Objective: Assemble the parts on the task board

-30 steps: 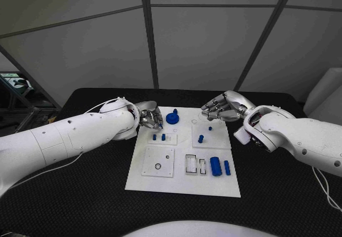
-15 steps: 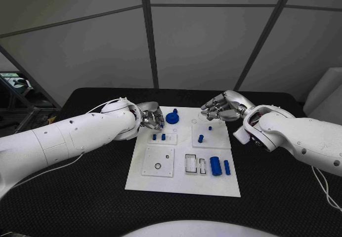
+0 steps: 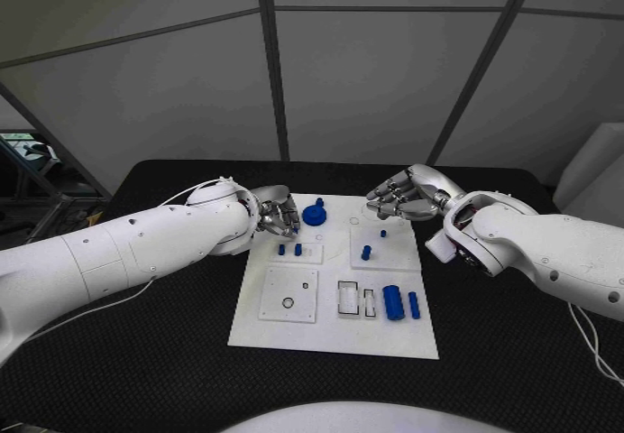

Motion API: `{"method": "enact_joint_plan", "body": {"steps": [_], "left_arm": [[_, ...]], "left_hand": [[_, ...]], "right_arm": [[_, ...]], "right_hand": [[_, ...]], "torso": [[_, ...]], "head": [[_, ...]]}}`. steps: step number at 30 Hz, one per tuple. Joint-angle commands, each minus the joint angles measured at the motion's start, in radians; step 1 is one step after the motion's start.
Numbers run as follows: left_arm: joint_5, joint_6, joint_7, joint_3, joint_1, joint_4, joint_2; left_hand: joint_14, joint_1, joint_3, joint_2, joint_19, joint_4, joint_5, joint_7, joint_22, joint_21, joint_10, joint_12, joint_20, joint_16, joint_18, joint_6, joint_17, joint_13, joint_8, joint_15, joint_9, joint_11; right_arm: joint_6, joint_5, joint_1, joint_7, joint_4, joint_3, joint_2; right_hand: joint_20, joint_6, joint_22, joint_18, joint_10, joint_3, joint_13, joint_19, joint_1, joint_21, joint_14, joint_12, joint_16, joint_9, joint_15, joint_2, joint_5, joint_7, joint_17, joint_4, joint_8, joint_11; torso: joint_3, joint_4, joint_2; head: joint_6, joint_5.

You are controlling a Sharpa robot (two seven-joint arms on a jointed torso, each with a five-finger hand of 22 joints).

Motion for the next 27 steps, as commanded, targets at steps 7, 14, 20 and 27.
{"method": "enact_joint_plan", "body": {"steps": [7,14,20,27], "left_arm": [[0.001,0.02,-0.032,-0.001,-0.001,-0.003,-0.001],[0.003,0.019,-0.026,-0.001,-0.002,0.001,-0.004],[0.007,0.015,-0.019,-0.001,-0.003,0.002,-0.007],[0.007,0.002,-0.018,-0.001,-0.003,0.001,-0.018]], "left_hand": [[0.019,-0.02,0.014,-0.017,-0.004,-0.021,-0.005,0.02,-0.003,-0.012,-0.029,-0.034,0.006,0.005,0.016,-0.093,-0.014,-0.009,-0.07,0.002,-0.035,0.014],[0.015,-0.028,0.019,-0.027,-0.009,-0.028,-0.005,0.022,-0.009,-0.023,-0.05,-0.05,0.011,0.005,0.018,-0.124,-0.026,-0.012,-0.096,0.009,-0.051,0.021],[0.009,-0.033,0.021,-0.03,-0.015,-0.034,-0.005,0.017,-0.016,-0.036,-0.064,-0.06,0.016,0.005,0.021,-0.153,-0.039,-0.011,-0.118,0.014,-0.066,0.027],[0.008,-0.035,0.021,-0.029,-0.019,-0.036,-0.005,0.018,-0.021,-0.044,-0.067,-0.062,0.018,0.008,0.023,-0.166,-0.041,-0.01,-0.127,0.015,-0.071,0.029]], "right_arm": [[0.003,-0.004,0.001,0.006,0.0,0.0,0.0],[0.0,-0.005,0.001,0.005,-0.002,0.0,-0.001],[-0.003,-0.027,0.001,-0.007,-0.007,0.0,-0.002],[0.001,-0.139,0.001,-0.056,-0.026,0.001,-0.008]], "right_hand": [[-0.001,-0.005,-0.002,0.004,-0.007,-0.001,0.0,0.011,0.0,-0.005,0.003,0.007,-0.003,0.001,0.001,0.003,0.005,0.001,-0.001,-0.004,0.002,0.001],[-0.001,-0.005,-0.002,0.004,-0.007,-0.001,0.0,0.011,0.0,-0.005,0.003,0.007,-0.003,0.001,0.001,0.003,0.005,0.001,-0.001,-0.004,0.002,0.001],[-0.001,-0.006,-0.003,0.004,-0.01,0.001,-0.001,0.012,0.005,-0.006,0.002,0.006,-0.004,0.001,0.001,0.001,0.006,0.001,-0.002,-0.007,0.001,0.002],[-0.02,0.012,0.007,0.006,-0.007,0.027,-0.001,0.055,0.056,0.015,0.057,0.009,0.019,0.004,-0.018,-0.002,-0.013,-0.006,0.006,-0.05,0.012,-0.007]], "torso": [[0.0001,0.0007,-0.001],[-0.0001,-0.0001,-0.001],[0.0001,0.0004,-0.001],[-0.0002,-0.0001,-0.001]], "head": [[-0.001,-0.001],[0.0,-0.001],[0.001,-0.001],[0.003,-0.001]]}}
